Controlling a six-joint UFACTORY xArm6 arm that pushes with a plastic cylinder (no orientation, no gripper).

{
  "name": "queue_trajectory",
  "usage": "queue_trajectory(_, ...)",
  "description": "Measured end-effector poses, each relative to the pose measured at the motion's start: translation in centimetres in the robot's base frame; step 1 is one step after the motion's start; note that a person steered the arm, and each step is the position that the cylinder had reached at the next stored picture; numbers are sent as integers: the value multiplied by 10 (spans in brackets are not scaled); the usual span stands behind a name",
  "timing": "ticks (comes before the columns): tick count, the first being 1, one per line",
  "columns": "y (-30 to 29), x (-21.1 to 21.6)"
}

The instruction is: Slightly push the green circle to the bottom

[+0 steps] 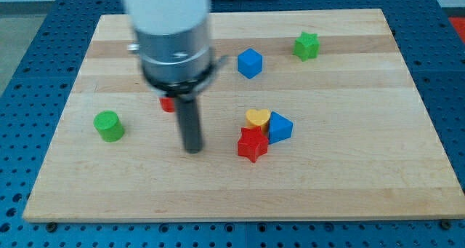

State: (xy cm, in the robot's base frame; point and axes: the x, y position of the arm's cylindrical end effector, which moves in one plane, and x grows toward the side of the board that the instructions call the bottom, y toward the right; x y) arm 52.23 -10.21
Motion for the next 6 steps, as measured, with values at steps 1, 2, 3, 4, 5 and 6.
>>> queue_trajectory(1, -88, 13)
queue_trajectory(2, -178, 8)
queue_trajectory(3, -202, -23)
queue_trajectory(4, -181, -61)
queue_trajectory(5, -128, -52)
queue_trajectory(6, -93, -38)
